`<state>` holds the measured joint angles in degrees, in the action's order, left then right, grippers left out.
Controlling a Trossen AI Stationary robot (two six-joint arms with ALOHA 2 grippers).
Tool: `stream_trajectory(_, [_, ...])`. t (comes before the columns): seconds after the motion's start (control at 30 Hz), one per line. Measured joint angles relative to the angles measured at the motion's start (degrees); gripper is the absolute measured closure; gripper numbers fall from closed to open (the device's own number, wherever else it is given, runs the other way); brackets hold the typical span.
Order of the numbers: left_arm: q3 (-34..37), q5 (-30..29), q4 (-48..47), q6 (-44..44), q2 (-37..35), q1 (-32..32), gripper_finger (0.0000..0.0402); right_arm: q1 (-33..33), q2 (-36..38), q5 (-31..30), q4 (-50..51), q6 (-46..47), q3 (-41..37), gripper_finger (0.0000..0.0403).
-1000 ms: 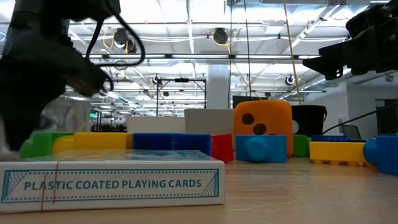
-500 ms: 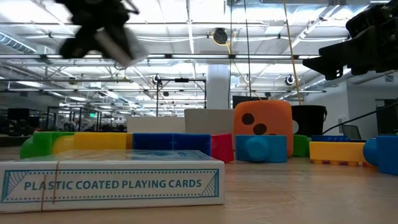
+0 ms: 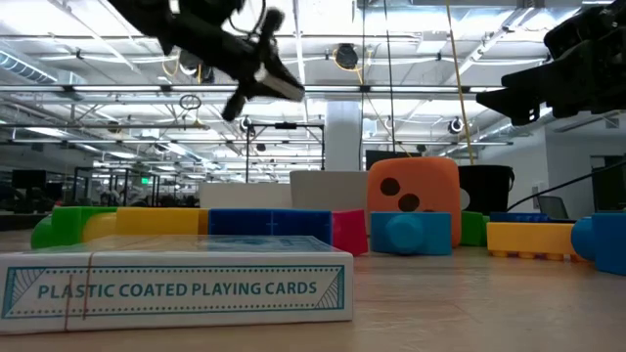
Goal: Pick & Place Toys
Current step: Put the black playing card box into the top gray bin
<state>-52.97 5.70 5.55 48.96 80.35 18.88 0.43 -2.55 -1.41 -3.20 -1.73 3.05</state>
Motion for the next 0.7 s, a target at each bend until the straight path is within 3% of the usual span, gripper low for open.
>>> stream_trajectory(0.17, [-3.72,2.94,-1.59,-1.63,7.22,5.27,0.033,0.0,0.02,0.0,-0.02,0.01,0.0,0.0124])
stream_trajectory(0.5, [-29.98,3.62,-29.67,-14.61,23.62,8.22,0.033,0.0,0.02,0.01,-0.02,-0.01,0.0,0.0125])
stream_trajectory(0.7, [-36.4,3.31,-33.54,-15.71,31.69,8.52,0.033,0.0,0.02,0.01,-0.02,0.01,0.02,0.0126])
